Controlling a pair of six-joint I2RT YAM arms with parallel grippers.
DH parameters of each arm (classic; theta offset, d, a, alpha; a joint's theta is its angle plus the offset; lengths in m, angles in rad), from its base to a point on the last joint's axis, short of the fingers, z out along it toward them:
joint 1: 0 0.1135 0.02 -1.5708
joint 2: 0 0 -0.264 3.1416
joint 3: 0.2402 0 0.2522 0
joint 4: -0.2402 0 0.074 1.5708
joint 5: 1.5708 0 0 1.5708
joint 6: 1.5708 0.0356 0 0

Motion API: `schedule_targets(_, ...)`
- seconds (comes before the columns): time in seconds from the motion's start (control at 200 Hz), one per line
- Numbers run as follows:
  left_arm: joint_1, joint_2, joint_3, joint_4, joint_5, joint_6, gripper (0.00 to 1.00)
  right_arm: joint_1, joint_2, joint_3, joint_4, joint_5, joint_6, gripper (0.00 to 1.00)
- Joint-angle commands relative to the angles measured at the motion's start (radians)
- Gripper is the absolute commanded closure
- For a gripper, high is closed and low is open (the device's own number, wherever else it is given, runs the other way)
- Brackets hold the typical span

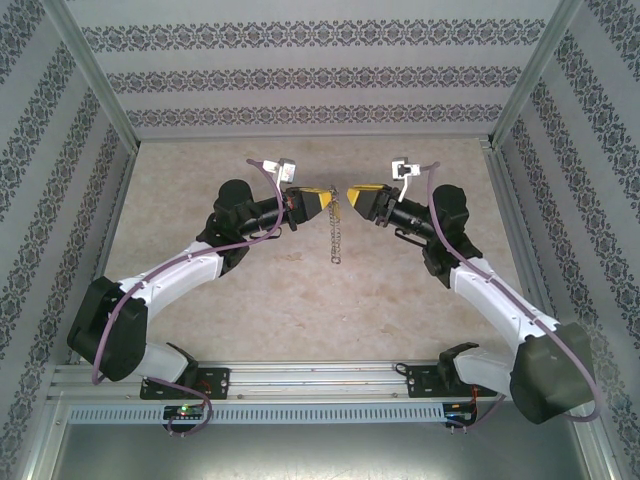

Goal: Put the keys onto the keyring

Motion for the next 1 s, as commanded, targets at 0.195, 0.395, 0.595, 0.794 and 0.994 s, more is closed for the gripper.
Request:
schedule_targets(0.195, -0.015, 0.003, 0.0, 0.117, -0.001, -0.045, 1.0, 0.04, 0.046, 0.047, 0.107, -0.001, 0.052, 0.67)
schedule_targets(0.395, -0.014, 0.008, 0.006, 0.116, 0.0, -0.045, 1.0, 0.064, 0.071, 0.054, 0.125, -0.011, 0.053, 0.67)
schedule_targets(0.595, -0.014, 0.009, 0.01, 0.116, 0.001, -0.045, 1.0, 0.074, 0.089, 0.054, 0.131, -0.015, 0.056, 0.71)
schedule_targets(0.794, -0.014, 0.007, 0.011, 0.112, -0.001, -0.043, 1.0, 0.078, 0.093, 0.045, 0.143, -0.022, 0.059, 0.75)
schedule_targets(0.994, -0.014, 0.01, 0.013, 0.111, -0.001, -0.04, 1.0, 0.086, 0.092, 0.04, 0.152, -0.04, 0.059, 0.75)
